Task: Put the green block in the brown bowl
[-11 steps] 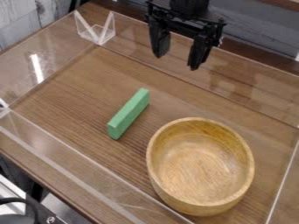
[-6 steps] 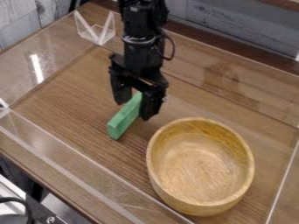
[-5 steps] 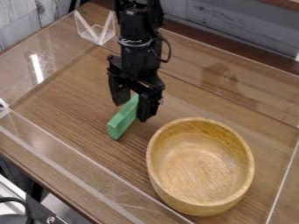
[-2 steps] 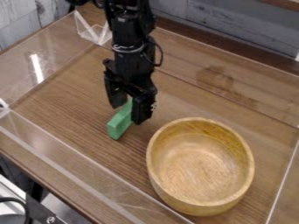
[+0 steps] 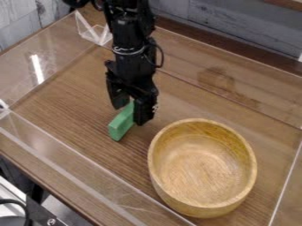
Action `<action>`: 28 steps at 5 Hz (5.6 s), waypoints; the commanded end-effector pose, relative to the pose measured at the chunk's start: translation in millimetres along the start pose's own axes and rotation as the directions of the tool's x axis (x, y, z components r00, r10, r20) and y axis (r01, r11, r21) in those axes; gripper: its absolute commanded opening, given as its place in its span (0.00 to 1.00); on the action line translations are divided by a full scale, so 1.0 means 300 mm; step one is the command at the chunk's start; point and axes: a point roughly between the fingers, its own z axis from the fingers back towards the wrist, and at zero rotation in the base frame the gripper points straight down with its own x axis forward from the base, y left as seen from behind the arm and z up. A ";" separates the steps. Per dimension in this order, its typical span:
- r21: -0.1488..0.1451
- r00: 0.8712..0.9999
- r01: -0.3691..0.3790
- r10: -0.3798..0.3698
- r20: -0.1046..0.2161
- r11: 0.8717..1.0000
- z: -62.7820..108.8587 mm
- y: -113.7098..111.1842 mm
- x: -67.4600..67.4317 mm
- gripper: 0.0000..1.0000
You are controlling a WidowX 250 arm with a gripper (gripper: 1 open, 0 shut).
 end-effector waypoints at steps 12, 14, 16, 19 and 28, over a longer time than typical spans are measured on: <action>-0.045 0.999 -0.044 0.045 0.011 0.998 0.025 0.020 0.015 0.00; -0.044 0.991 -0.126 0.127 0.035 0.991 0.229 0.025 0.008 0.00; -0.020 0.977 -0.187 0.188 0.097 0.982 0.418 0.159 -0.046 0.00; -0.009 0.993 -0.079 0.079 0.083 0.997 0.280 0.193 -0.050 0.00; 0.021 0.992 0.019 -0.021 0.121 1.000 0.280 0.082 0.022 0.00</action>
